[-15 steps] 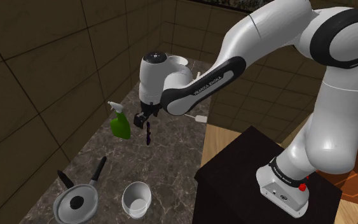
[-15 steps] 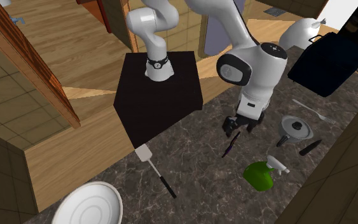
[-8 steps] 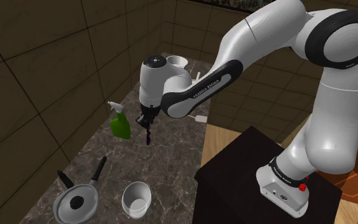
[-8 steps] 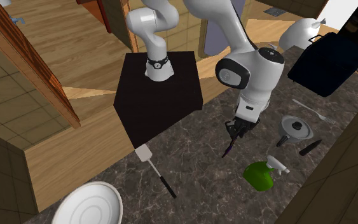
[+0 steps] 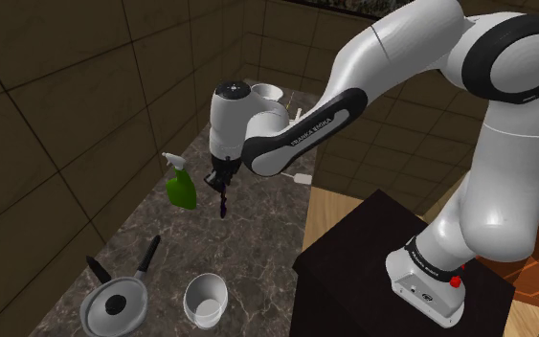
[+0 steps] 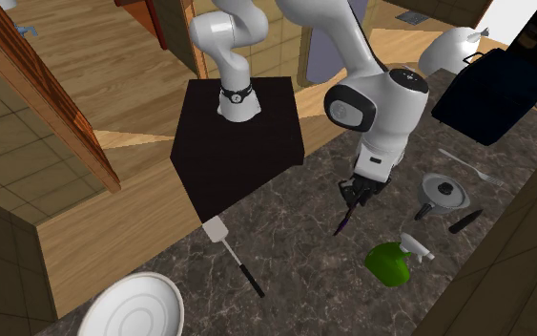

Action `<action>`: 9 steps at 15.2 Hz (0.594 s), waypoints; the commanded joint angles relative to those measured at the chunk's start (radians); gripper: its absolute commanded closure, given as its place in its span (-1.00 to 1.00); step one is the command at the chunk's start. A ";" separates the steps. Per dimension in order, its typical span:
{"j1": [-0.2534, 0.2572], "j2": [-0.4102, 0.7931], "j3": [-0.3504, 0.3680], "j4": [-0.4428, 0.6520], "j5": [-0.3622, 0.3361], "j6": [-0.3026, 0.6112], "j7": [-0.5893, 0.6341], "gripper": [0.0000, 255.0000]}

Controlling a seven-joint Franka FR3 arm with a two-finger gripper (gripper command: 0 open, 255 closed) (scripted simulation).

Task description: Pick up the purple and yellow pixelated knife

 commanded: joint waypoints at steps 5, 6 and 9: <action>-0.014 -0.053 0.020 0.010 0.038 -0.059 -0.032 1.00; -0.016 -0.062 0.022 0.012 0.045 -0.069 -0.037 1.00; -0.021 -0.087 0.030 0.022 0.063 -0.100 -0.052 1.00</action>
